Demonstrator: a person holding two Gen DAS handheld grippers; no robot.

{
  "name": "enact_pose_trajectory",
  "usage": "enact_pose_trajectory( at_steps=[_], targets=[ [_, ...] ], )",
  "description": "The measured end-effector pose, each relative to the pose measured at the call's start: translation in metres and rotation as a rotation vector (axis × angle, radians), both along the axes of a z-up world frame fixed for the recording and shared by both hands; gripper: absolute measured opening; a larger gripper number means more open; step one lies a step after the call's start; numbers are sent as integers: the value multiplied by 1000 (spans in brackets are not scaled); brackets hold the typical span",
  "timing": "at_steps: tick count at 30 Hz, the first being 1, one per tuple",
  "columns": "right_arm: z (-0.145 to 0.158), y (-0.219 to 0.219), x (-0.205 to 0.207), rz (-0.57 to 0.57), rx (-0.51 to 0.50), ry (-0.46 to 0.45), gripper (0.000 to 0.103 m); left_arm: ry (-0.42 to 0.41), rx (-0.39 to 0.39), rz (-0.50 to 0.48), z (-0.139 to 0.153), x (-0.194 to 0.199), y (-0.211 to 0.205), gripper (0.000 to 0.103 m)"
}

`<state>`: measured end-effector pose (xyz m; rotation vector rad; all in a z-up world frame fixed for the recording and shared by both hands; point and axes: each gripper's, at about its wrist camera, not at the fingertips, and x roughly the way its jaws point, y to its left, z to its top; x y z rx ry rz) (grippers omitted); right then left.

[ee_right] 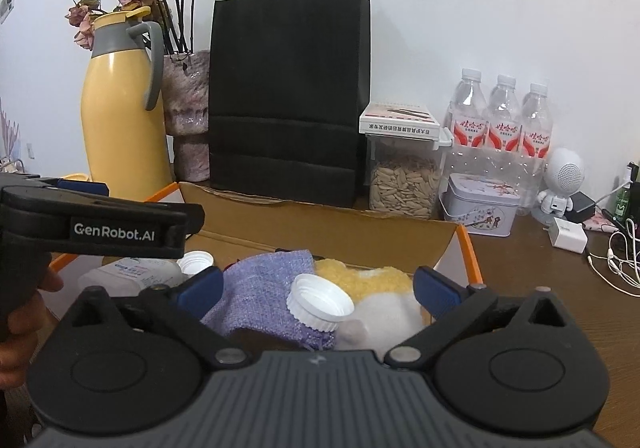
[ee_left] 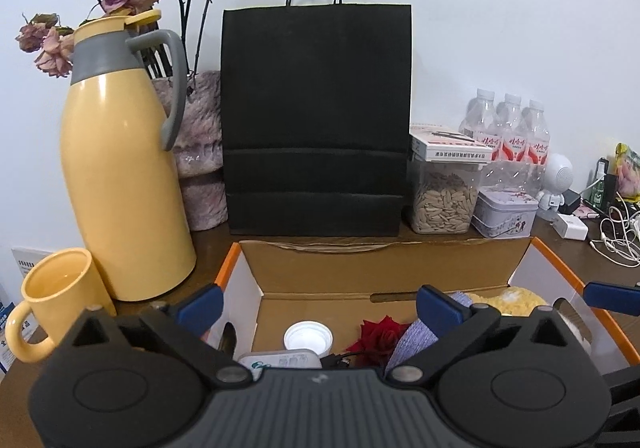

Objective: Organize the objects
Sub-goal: 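Move both tools back over the table toward the remaining cables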

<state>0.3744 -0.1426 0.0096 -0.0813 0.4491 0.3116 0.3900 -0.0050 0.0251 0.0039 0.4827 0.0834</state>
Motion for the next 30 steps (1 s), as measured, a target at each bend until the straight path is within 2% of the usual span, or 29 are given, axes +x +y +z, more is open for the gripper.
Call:
enact_pose_trajectory(
  at_steps=[11,30],
  targets=[
    [4,-2,-7,-7,4,-16,103,-7,-14,-5,4,-11,1,103],
    [19,-9,-71,-6,-7,-75,103,-26,-24,-11,18,-85,3,103]
  ],
)
